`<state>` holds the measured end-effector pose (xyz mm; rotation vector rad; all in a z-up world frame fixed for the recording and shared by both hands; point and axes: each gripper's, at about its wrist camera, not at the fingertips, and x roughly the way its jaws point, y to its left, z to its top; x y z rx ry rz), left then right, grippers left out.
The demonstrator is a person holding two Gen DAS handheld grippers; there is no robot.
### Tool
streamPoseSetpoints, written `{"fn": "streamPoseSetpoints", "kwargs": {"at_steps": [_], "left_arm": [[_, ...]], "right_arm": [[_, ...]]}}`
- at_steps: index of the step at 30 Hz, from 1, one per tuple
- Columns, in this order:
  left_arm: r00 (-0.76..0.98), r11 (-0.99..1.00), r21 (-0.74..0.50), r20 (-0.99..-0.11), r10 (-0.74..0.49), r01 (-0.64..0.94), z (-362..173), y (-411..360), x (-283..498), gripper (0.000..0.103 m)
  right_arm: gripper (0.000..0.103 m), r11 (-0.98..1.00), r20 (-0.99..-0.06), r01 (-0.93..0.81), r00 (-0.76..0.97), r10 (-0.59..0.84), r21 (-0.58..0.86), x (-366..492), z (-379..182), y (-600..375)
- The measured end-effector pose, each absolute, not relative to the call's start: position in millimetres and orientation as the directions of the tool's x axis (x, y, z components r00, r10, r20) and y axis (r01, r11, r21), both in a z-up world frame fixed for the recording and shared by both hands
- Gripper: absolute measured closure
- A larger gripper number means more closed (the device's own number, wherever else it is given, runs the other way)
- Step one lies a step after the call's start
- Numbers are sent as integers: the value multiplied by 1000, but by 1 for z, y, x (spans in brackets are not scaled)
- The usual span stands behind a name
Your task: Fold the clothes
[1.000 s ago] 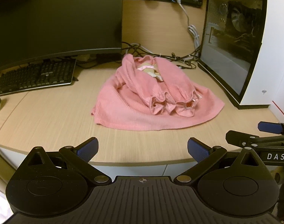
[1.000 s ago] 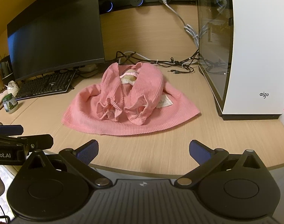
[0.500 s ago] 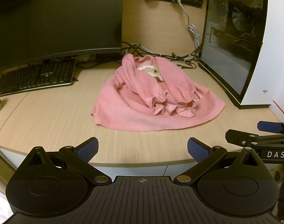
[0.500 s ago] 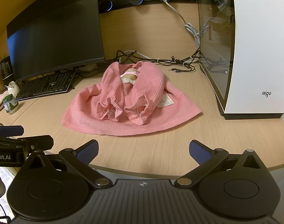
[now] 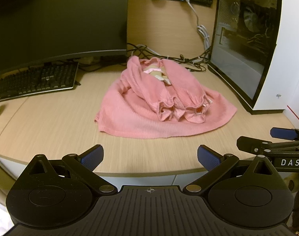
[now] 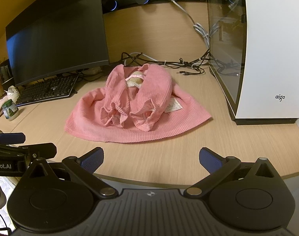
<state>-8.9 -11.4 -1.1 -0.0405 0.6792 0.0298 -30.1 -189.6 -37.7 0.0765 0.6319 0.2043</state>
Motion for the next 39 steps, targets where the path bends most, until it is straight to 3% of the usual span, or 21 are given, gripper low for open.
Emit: {"fn": "streamPoseSetpoints", "kwargs": {"at_steps": [39], "left_arm": [[776,999,-31,-631,4,-31,-1,-9,-11,0]], "right_arm": [[0,977,-579,-174,786,215,127,-31,-38,-187]]}}
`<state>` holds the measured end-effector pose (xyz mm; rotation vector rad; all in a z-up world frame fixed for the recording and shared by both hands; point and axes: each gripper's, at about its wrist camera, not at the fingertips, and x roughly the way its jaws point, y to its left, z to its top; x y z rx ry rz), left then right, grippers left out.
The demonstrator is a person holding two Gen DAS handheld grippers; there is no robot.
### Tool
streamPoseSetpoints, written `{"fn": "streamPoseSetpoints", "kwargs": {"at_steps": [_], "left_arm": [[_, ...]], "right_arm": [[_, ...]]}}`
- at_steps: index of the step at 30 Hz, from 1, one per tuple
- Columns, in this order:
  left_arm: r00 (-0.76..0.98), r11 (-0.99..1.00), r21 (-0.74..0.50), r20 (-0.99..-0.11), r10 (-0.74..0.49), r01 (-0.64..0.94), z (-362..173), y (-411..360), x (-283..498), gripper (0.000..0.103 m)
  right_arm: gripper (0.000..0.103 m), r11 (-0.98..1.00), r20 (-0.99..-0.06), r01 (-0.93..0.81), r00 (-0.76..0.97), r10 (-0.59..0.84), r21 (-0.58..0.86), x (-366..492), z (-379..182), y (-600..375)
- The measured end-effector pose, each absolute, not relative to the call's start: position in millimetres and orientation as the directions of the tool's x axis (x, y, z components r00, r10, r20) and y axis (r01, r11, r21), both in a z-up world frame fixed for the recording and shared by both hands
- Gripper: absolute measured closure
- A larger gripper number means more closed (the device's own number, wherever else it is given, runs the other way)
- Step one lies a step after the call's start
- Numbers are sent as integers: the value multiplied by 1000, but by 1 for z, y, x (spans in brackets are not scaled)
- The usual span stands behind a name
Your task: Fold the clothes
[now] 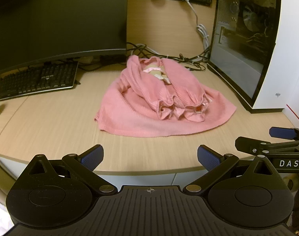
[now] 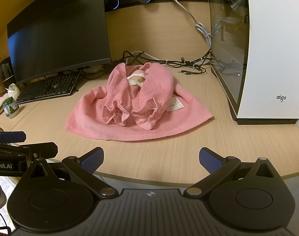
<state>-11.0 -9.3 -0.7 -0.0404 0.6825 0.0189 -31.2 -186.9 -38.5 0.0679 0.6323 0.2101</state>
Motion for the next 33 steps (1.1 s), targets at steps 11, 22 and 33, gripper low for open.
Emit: {"fn": "streamPoseSetpoints", "kwargs": {"at_steps": [11,22,33], "left_arm": [[766,998,-47,-643,-6,-31,-3,-5,-3,0],[722,999,-51,-690,-49,19,-6,28,30,0],[636,935,-298,-688,-350,192,-7,81,129,0]], "right_arm": [[0,980,-586,-142,786,197,138,-22,-37,-190],[0,972,-642,-57,742,194,228,29,-51,-172],[0,973,-729,111,681,74,203,87,-40,-148]]}}
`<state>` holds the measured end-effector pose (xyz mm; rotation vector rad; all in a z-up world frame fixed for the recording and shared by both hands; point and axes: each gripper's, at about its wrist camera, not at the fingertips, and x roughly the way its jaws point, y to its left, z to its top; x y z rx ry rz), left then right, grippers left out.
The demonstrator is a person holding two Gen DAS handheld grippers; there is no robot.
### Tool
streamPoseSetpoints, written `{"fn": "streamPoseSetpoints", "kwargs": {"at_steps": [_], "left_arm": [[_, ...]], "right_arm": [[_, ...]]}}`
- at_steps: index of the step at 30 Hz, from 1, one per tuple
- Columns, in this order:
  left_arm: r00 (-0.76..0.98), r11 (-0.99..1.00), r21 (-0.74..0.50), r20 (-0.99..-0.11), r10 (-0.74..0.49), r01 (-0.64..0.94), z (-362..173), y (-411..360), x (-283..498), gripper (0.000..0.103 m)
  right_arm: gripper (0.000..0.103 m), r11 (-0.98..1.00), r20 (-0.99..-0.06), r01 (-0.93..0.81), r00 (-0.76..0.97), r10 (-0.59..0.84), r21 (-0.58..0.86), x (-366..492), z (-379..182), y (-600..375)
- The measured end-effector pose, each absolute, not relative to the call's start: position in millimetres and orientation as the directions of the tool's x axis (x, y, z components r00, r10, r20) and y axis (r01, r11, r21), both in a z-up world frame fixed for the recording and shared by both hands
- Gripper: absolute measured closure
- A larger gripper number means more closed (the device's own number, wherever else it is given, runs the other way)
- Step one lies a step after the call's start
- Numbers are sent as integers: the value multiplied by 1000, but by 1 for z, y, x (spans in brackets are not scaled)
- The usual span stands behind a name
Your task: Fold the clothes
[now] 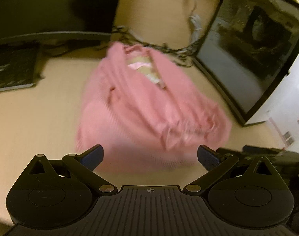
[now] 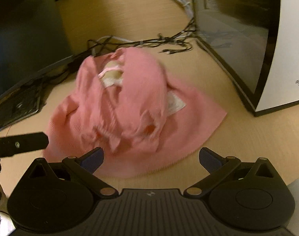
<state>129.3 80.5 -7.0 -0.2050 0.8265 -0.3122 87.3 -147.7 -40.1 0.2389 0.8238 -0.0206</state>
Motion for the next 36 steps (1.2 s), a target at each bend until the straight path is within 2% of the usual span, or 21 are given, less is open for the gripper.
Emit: {"fn": "streamPoseSetpoints", "kwargs": {"at_steps": [8,13,18,23,29,36], "left_arm": [[546,840,-450,-640,-540,304,-20,76,215,0],[507,822,-533,-661,-553,201,-49,85,236,0],[504,837,-543,-707,-495,60,-68,93,235,0],[510,839,-539,-702,-497,77,-69,96,223,0],[438,810,-580,-707,-555,90,-67,103,210,0],[327,821,-552,-756,-567,146,-61,95,172,0]], "right_arm": [[0,966,-763,181,646,27,187,125,-35,-171],[0,968,-755,105,647,106,226,160,-47,-193],[0,953,-731,18,646,220,303,198,-65,-205],[0,929,-747,-13,590,306,370,211,-84,-209],[0,919,-769,-56,529,359,390,177,-79,-212],[0,892,-772,-46,481,415,450,129,-77,-220]]}}
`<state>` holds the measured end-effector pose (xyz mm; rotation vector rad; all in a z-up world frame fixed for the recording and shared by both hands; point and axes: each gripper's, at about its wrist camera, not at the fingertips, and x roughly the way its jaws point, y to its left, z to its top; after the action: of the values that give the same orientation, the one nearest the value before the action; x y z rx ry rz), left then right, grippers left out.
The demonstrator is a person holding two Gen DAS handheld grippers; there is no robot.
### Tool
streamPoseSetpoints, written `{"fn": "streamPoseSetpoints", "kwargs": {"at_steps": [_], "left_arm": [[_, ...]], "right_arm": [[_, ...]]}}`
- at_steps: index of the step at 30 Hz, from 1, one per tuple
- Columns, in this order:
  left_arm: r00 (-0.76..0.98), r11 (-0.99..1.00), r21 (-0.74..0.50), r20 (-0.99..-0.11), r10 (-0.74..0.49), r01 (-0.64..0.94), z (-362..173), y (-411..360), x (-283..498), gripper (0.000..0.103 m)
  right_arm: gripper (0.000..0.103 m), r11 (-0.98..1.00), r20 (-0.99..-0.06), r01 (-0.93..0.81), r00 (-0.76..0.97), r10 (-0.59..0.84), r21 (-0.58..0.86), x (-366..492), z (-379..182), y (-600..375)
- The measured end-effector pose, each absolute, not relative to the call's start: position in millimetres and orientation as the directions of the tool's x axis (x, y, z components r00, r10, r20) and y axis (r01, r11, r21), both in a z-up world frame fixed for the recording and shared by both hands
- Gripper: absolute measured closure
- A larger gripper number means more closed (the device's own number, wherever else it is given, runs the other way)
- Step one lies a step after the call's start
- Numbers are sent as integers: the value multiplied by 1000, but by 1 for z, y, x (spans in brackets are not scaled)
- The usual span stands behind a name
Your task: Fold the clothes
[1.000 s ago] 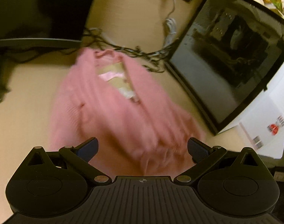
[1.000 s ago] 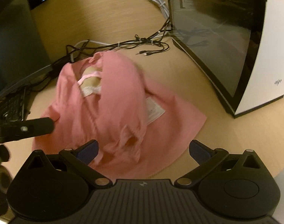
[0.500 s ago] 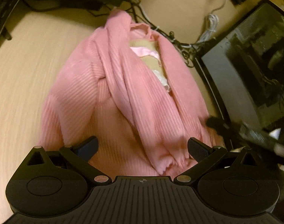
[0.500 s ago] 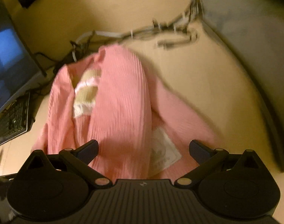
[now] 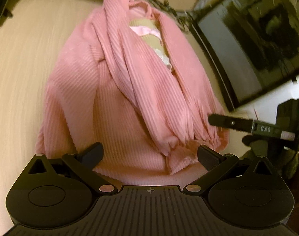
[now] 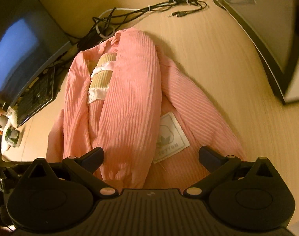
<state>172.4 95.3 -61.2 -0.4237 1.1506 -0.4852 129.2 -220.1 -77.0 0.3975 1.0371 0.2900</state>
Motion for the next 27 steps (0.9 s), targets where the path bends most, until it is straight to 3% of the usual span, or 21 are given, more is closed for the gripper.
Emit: {"fn": "streamPoseSetpoints", "kwargs": {"at_steps": [6,10,14,16,18,20,21,22,27], "left_arm": [[249,774,-630,-741,-623,60,-61,99,153,0],[325,697,-716,-651,-686,40,-47,96,160,0],[352,766,-637,-699,-622,88,-38,69,175,6],[350,830,-546,-760,-547,113,-43,54,178,38],[346,871,-471,-800,-489,143,-48,42,180,44],[363,890,-417,-812,-456,184,-47,34,181,63],[379,894,-401,-810,-448,199,-42,35,182,88],[395,898,-385,-807,-440,214,-38,36,182,95],[542,939,-286,-767,-343,190,1,86,201,98]], "right_arm": [[0,899,-764,-54,506,400,435,113,-78,-217],[0,914,-771,-70,514,376,400,111,-77,-212],[0,907,-757,-49,533,377,417,109,-78,-216],[0,904,-751,-35,543,375,426,109,-78,-217],[0,905,-749,-28,550,369,425,108,-79,-216],[0,912,-753,-26,555,355,410,107,-79,-213],[0,915,-755,-22,558,345,402,106,-79,-212],[0,918,-757,-17,561,336,395,105,-79,-211],[0,942,-769,12,581,266,335,102,-81,-199]]}}
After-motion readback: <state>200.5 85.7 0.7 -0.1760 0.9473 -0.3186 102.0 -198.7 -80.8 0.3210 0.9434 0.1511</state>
